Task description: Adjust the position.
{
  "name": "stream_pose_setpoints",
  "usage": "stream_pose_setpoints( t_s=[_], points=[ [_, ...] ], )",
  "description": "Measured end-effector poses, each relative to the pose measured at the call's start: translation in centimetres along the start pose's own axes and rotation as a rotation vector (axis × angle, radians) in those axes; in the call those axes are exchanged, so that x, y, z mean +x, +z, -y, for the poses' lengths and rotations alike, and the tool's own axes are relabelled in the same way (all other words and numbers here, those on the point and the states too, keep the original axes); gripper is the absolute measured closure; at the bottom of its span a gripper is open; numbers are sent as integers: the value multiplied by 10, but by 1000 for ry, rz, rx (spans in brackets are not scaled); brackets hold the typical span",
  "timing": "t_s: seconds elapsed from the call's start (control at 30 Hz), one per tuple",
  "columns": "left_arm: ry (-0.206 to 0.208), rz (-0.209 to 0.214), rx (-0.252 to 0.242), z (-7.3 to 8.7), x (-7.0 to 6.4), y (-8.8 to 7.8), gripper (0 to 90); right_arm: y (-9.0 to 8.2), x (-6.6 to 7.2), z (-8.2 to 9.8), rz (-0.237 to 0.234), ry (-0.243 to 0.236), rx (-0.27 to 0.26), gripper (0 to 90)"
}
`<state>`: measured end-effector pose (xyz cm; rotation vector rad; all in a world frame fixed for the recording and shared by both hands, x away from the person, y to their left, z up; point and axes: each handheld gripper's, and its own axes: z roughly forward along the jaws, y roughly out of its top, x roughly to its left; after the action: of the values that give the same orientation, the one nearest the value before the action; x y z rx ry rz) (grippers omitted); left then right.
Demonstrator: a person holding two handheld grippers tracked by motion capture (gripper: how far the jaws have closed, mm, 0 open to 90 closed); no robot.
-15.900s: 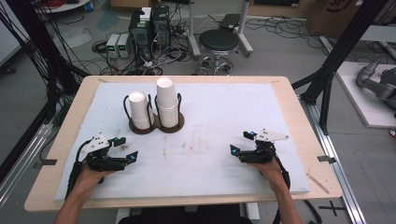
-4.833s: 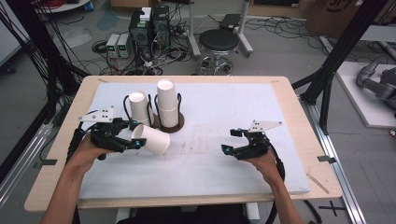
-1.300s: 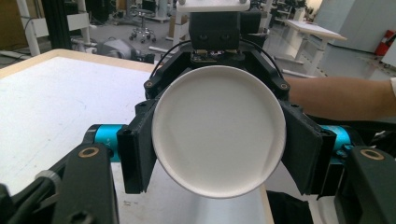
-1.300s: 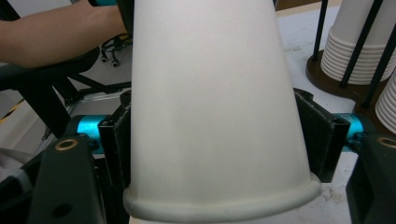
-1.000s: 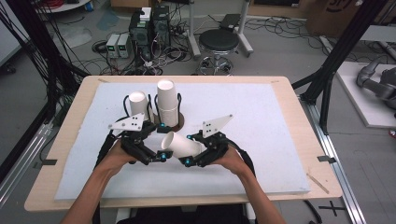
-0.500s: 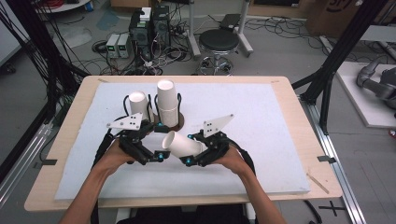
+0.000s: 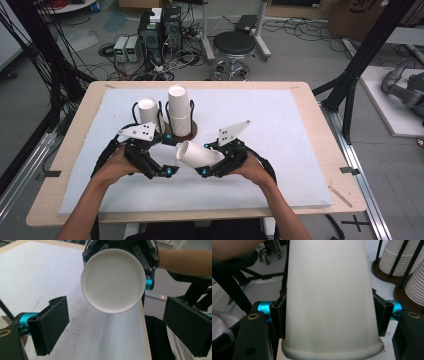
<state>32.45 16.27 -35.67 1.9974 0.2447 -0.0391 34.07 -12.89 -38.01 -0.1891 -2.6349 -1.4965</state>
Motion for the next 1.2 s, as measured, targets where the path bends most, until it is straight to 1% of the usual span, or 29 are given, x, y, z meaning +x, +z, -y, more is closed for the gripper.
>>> stream_pose_setpoints(
  t_s=[0.03,0.07,0.1,0.13,0.23,0.3,0.37,0.43,0.47,0.53,0.57,0.67,0.7,0.77,0.83,0.87,0.93,0.97,1.0,1.03,1.1,1.17,1.2],
  points=[
    [7,-3,16,0,1,-1,66,-2,0,-2,-2,-5,14,318],
    [2,-10,27,1,2,-2,67,-3,0,-4,5,-8,26,318],
    [2,-11,54,1,4,-3,66,-5,0,-6,8,-13,41,318],
    [-2,-13,66,1,5,-3,66,-7,1,-10,13,-18,61,318],
    [4,-18,135,-1,9,-5,67,-10,1,-16,17,-34,86,318],
    [8,-21,175,-4,9,-6,66,-10,1,-20,25,-37,122,318],
    [15,-20,236,-9,11,-7,67,-10,1,-23,29,-44,149,318],
    [13,-19,282,-13,11,-7,66,-10,1,-26,31,-48,186,318],
    [19,-26,327,-17,12,-7,66,-9,1,-28,33,-51,204,318],
    [26,-29,366,-21,12,-6,66,-7,1,-31,36,-58,243,318],
    [29,-27,403,-24,12,-7,66,-6,1,-32,39,-64,256,318],
    [43,-33,456,-30,11,-5,66,-3,1,-36,42,-70,311,317],
    [37,-31,466,-32,11,-4,66,-3,1,-37,43,-76,324,317],
    [36,-34,500,-35,9,-1,67,0,1,-41,43,-81,367,318],
    [64,-27,559,-39,9,2,67,2,2,-44,46,-86,407,317],
    [79,-19,578,-40,9,4,67,4,1,-46,46,-96,429,317],
    [82,-22,594,-43,8,6,67,6,0,-47,45,-107,457,318],
    [79,-14,603,-44,8,8,67,7,0,-48,51,-119,470,318],
    [79,-14,614,-44,8,10,67,8,1,-49,52,-108,497,318],
    [86,-17,632,-45,8,11,67,9,0,-49,51,-110,504,318],
    [108,-42,696,-46,7,16,67,11,0,-50,53,-116,528,318],
    [120,-55,722,-48,7,19,67,14,0,-51,55,-120,557,317],
    [119,-52,717,-48,7,20,67,15,0,-53,61,-123,581,318]
  ],
)
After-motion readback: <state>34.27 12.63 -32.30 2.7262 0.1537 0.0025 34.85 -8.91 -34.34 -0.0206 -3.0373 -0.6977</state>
